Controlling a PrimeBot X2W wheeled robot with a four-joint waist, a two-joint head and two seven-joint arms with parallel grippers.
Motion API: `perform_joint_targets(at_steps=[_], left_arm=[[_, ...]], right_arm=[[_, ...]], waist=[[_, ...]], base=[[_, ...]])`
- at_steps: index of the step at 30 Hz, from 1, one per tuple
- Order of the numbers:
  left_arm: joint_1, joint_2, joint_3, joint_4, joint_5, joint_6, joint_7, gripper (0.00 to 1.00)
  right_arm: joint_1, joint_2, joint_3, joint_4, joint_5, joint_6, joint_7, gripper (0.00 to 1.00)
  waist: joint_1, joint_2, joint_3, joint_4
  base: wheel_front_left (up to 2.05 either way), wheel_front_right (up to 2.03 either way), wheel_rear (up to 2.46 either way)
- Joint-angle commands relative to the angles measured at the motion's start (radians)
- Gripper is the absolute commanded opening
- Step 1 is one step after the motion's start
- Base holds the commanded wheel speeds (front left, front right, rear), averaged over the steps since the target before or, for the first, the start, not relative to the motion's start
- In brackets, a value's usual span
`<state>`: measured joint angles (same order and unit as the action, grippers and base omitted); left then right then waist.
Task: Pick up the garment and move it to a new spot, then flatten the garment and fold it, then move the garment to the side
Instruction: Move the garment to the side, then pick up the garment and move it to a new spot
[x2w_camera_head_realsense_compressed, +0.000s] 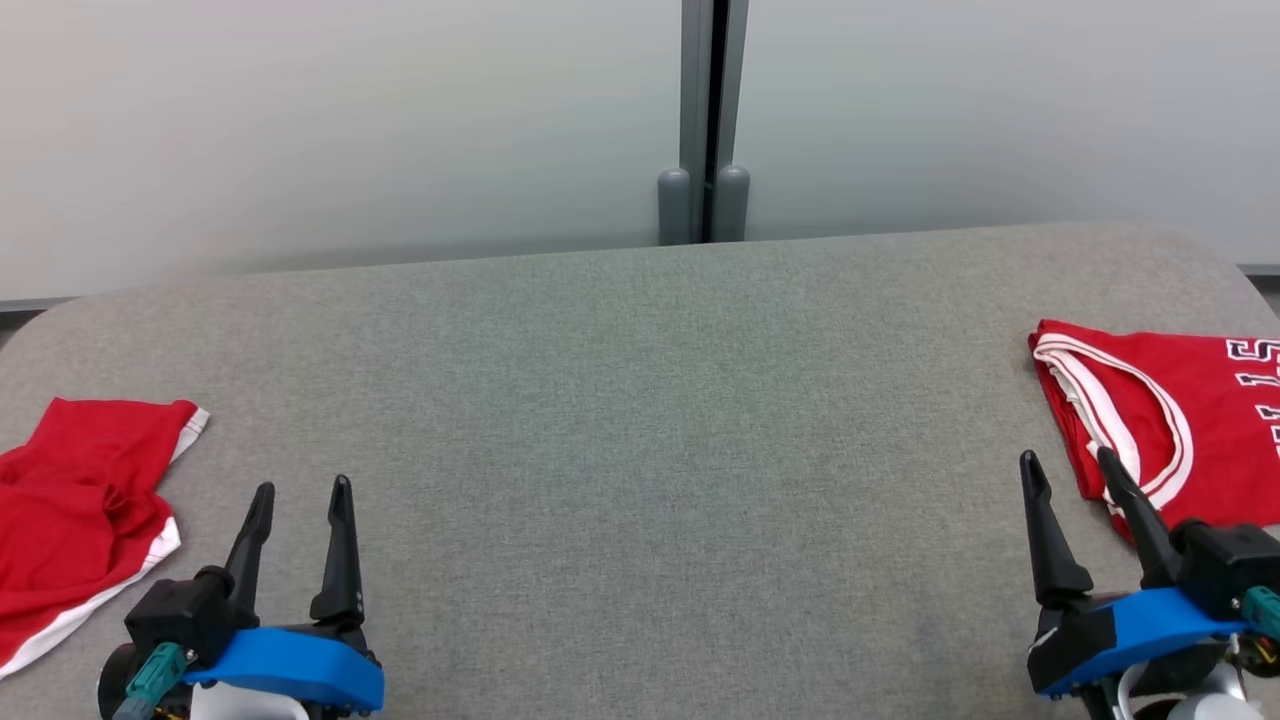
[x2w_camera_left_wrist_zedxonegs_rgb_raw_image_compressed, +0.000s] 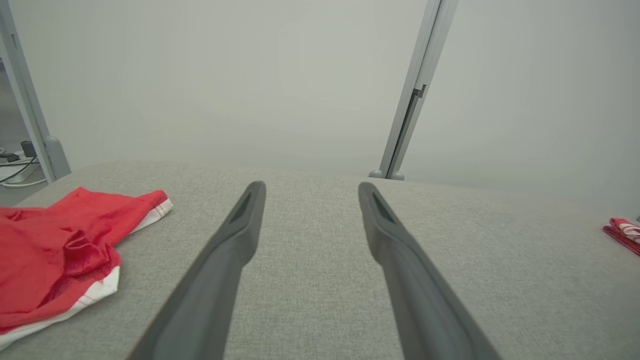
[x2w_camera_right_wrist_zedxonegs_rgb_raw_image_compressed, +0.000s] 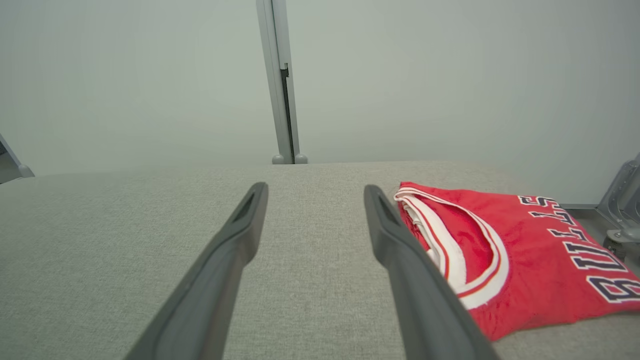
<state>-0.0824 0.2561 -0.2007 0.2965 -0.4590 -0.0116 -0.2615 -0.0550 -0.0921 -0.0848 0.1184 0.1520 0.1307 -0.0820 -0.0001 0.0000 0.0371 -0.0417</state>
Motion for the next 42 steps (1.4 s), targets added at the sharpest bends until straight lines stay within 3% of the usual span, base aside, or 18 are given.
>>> perform_joint_targets(at_steps=[1, 25, 32, 42], left_arm=[[0.015, -0.007, 0.014, 0.009, 0.006, -0.004, -0.004, 1.00], [0.012, -0.069, 0.081, 0.058, 0.062, -0.064, -0.005, 1.00], [0.000, -0.072, 0.074, 0.072, 0.085, -0.072, -0.005, 1.00], [0.017, -0.063, 0.084, 0.075, 0.097, -0.071, -0.005, 1.00]], right_arm=[[0.028, 0.012, -0.005, -0.011, -0.006, 0.000, 0.009, 1.00], [0.045, 0.005, -0.006, -0.021, 0.002, 0.000, 0.033, 1.00], [0.052, 0.007, -0.012, -0.018, 0.007, 0.000, 0.029, 1.00], [0.045, 0.010, 0.008, 0.006, 0.010, 0.000, 0.019, 1.00]], waist=[[0.0001, 0.0000, -0.010, 0.005], [0.0001, 0.0000, -0.029, 0.061], [0.0001, 0.0000, -0.027, 0.152], [0.0001, 0.0000, -0.033, 0.359]], base=[[0.00, 0.00, 0.00], [0.00, 0.00, 0.00], [0.00, 0.00, 0.00], [0.00, 0.00, 0.00]])
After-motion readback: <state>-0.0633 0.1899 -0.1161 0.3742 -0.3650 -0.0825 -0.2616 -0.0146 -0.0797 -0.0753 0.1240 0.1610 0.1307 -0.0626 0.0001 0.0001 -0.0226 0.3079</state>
